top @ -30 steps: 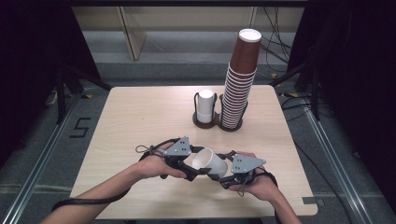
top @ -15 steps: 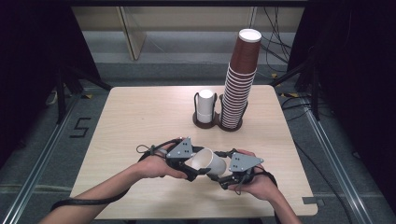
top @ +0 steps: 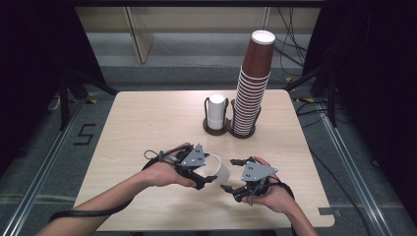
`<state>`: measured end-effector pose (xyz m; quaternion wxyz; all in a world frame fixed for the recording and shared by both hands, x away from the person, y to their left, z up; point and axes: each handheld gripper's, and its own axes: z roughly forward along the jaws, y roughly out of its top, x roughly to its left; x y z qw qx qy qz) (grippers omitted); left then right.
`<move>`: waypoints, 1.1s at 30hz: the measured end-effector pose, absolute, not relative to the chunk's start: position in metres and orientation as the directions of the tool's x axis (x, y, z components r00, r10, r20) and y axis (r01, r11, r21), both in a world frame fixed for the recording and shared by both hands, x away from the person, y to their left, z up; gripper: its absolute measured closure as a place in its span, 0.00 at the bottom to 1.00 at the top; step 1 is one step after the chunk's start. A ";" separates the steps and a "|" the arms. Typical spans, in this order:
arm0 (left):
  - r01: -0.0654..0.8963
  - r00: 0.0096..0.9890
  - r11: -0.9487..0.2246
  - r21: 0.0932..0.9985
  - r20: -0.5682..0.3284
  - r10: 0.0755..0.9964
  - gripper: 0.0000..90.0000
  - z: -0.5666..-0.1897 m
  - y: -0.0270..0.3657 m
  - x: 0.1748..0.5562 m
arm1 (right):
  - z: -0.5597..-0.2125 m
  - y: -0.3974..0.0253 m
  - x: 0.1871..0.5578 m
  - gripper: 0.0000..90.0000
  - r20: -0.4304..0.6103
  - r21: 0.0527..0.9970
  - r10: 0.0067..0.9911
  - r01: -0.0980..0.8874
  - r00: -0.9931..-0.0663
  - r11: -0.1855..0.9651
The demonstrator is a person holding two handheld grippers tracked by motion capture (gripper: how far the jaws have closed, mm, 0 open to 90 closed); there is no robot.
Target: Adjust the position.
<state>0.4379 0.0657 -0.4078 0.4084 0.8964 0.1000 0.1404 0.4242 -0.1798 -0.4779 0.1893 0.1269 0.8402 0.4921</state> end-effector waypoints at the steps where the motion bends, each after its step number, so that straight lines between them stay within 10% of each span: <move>1: 0.049 0.941 -0.675 0.736 0.193 0.279 0.32 -0.406 0.066 0.438 | -0.478 -0.181 0.425 0.16 -0.202 0.874 0.404 0.022 -0.892 0.485; 14: -0.024 0.957 -0.852 0.524 0.257 0.131 0.32 -0.393 0.062 0.440 | -0.479 -0.172 0.423 0.17 -0.194 0.861 0.386 0.032 -0.902 0.508; 33: -0.063 0.966 -0.853 0.519 0.247 0.079 0.32 -0.393 0.055 0.437 | -0.483 -0.141 0.432 0.25 -0.166 0.862 0.292 0.005 -0.942 0.507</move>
